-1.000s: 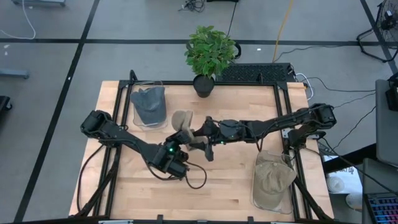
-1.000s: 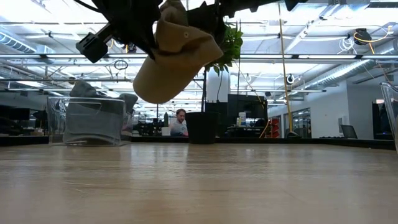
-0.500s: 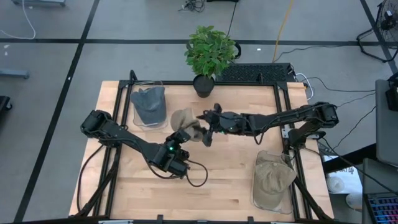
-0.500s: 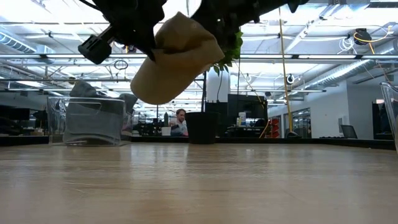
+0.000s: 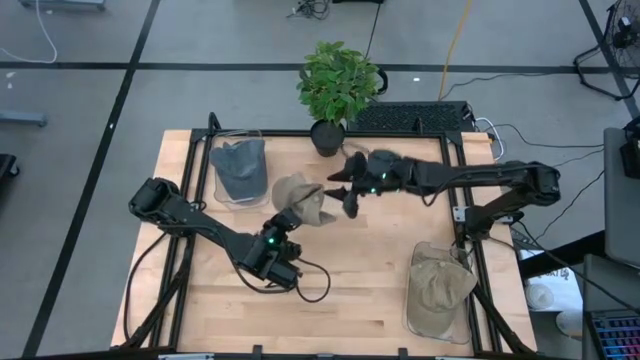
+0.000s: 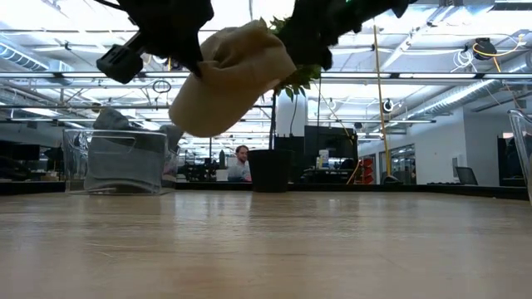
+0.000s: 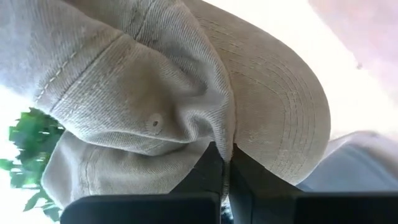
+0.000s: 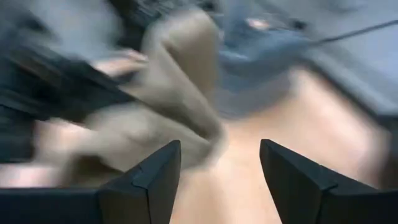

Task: Pick & Place hat
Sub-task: Put the brown cap into the right transparent bin

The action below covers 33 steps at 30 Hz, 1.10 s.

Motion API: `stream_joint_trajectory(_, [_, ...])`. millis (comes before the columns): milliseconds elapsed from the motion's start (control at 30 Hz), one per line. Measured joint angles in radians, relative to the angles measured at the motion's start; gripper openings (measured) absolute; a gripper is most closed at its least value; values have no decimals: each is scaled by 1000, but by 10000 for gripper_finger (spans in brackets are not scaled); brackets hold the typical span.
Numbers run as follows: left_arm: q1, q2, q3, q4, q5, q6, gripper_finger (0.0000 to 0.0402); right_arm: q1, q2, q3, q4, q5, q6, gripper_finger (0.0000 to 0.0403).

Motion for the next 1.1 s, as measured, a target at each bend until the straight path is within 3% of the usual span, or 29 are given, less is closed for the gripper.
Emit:
stream_joint_trajectory(100, [0, 0, 0, -7, -41, 57, 4, -65, -14, 2, -22, -266, 119, 208])
stream_joint_trajectory(200, [3, 0, 0, -4, -70, 93, 5, -105, 3, 2, -39, -374, 196, 208])
stream_joint_trajectory(400, [13, 0, 0, -4, -74, 72, 6, -130, 33, 0, -57, -455, 204, 210])
stream_joint_trajectory(600, [12, 0, 0, -4, -74, 76, 6, -111, 30, -26, 156, -460, 248, 216])
stream_joint_trajectory(867, [12, 0, 0, -4, -73, 84, 8, -105, 77, -38, 140, -480, 249, 274])
stream_joint_trajectory(1100, [12, 0, 0, -2, -73, 84, 8, -94, 114, -36, 267, -477, 320, 305])
